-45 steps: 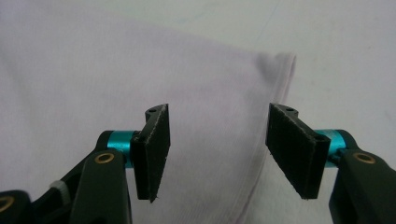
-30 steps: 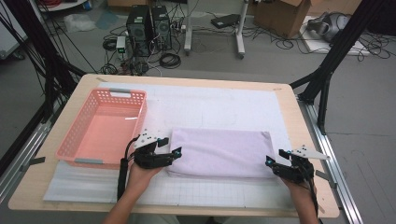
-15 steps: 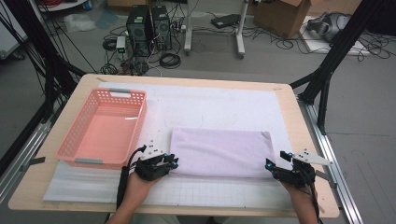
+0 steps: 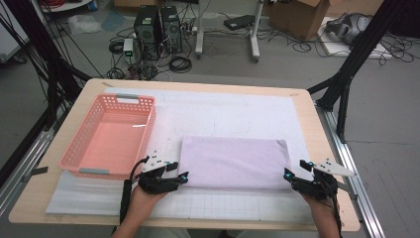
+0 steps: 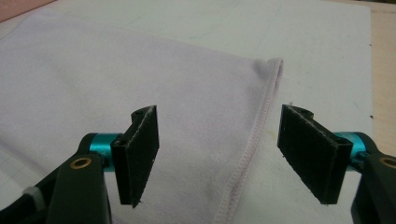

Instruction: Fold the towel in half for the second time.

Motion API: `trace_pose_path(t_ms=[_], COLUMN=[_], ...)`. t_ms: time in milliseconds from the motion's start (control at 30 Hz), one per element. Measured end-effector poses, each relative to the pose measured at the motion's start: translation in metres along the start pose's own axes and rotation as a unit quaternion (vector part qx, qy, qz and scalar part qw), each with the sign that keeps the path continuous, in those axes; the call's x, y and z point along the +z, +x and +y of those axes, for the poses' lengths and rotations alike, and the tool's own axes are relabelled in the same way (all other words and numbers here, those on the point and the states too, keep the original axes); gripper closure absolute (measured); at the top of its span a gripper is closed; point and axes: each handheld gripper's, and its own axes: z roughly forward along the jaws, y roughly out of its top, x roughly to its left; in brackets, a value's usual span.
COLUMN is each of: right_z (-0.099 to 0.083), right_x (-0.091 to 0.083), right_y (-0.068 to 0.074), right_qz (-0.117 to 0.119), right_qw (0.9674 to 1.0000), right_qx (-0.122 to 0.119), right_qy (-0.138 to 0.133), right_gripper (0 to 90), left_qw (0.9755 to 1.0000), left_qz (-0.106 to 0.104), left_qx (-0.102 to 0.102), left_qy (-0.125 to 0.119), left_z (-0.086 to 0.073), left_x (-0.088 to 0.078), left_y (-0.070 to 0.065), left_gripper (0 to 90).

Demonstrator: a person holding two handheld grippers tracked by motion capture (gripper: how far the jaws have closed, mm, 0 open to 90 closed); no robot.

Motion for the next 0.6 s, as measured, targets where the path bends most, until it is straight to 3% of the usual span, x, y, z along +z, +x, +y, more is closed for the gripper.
trace_pose_path(t_ms=[67, 167, 233, 333, 600], right_z=[0.001, 0.002, 0.0022, 0.0018, 0.0019], right_x=[-0.0007, -0.002, -0.0033, -0.0047, -0.0041], right_y=[0.0016, 0.0027, 0.0041, 0.0056, 0.0054], right_qz=[0.0, 0.007, 0.007, 0.009, 0.014], right_qw=[1.0, 0.9998, 0.9998, 0.9996, 0.9993], right_qx=[-0.004, -0.007, -0.006, -0.009, -0.01], right_qy=[-0.003, -0.015, -0.02, -0.024, -0.032], right_gripper=[26.1, 23.2, 21.3, 20.8, 18.6], left_qw=[0.9997, 0.9992, 0.9987, 0.9981, 0.9981], left_qz=[0.006, 0.012, 0.008, 0.006, 0.006], left_qx=[-0.001, 0.008, 0.011, 0.014, 0.013], left_qy=[-0.024, -0.036, -0.048, -0.06, -0.059], left_z=[0.0012, 0.0026, 0.0035, 0.0047, 0.0035], left_x=[-0.003, -0.0055, -0.0062, -0.0072, -0.005], left_y=[-0.0001, -0.0018, -0.0028, -0.0043, -0.0052], left_gripper=[29.2, 24.5, 16.9, 16.9, 17.3])
